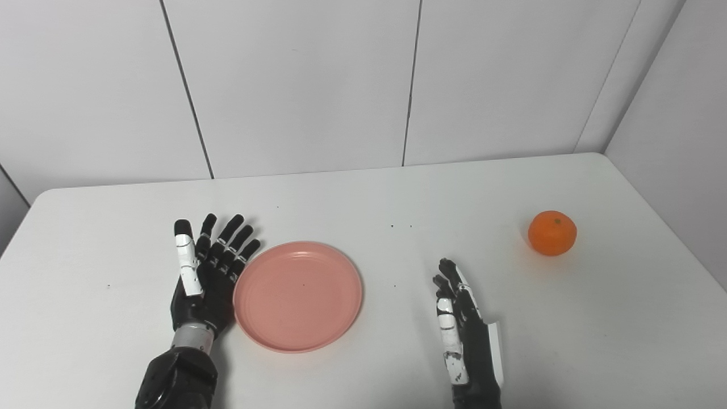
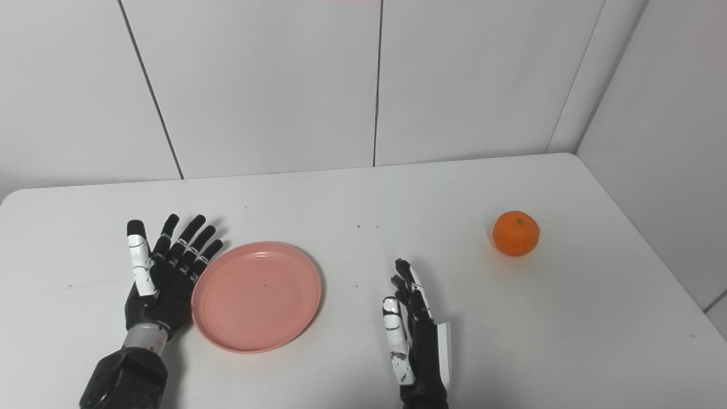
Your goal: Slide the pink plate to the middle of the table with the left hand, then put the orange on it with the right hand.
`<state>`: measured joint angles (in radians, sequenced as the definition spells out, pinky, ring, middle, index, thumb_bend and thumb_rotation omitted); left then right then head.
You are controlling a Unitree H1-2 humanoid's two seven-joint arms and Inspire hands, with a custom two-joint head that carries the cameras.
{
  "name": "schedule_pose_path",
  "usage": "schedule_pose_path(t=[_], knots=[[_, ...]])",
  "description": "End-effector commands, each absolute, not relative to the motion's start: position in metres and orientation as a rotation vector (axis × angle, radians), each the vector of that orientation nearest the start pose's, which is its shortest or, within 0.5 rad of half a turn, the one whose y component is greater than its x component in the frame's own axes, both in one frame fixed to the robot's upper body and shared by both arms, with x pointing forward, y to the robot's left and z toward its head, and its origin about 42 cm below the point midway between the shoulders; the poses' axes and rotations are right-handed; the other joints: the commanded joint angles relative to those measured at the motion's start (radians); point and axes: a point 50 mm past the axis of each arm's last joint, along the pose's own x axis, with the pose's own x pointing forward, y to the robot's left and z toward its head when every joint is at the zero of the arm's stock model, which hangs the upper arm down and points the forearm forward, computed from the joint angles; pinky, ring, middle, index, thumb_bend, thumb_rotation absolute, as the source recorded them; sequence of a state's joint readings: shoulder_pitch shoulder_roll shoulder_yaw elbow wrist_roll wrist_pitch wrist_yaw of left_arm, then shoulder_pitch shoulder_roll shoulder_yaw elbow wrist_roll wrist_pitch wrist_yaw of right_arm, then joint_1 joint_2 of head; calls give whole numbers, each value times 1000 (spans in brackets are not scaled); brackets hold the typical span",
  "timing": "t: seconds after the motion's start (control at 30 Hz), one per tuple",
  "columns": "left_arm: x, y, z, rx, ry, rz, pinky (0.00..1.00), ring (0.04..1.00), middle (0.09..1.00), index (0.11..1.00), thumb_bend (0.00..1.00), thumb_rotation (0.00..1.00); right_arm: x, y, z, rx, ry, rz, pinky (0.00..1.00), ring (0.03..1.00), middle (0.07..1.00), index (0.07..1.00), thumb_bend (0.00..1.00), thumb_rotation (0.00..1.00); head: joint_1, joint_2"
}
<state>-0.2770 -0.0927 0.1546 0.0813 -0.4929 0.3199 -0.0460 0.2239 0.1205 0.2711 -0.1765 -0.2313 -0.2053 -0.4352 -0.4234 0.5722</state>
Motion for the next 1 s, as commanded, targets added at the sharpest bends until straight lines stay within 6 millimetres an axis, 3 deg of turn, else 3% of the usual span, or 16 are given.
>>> schedule_pose_path(t=[0.0,0.23,0.4,0.57,0.77,0.97], knots=[[356,179,108,-603,252,-79,811,849,846,1000,755,861,196,-110,127,143,-199,-275,831,831,838,773,625,905,2,-4],[357,180,104,-605,260,-67,818,848,847,1000,747,860,203,-132,146,168,-152,-163,767,798,774,703,795,887,0,-12],[359,178,104,-599,257,-68,809,839,837,997,749,865,209,-163,165,47,-183,-124,736,769,725,653,788,881,2,-15],[359,174,103,-597,257,-82,809,849,846,998,765,852,218,-196,187,-102,-272,-153,603,658,650,626,763,842,8,-17],[356,171,100,-585,263,-83,780,841,837,990,767,837,235,-229,217,-343,-377,-180,534,609,610,593,736,824,14,-14],[354,174,98,-582,270,-79,780,839,846,991,755,851,250,-255,247,-541,-465,-214,549,608,626,552,771,801,13,-15]])
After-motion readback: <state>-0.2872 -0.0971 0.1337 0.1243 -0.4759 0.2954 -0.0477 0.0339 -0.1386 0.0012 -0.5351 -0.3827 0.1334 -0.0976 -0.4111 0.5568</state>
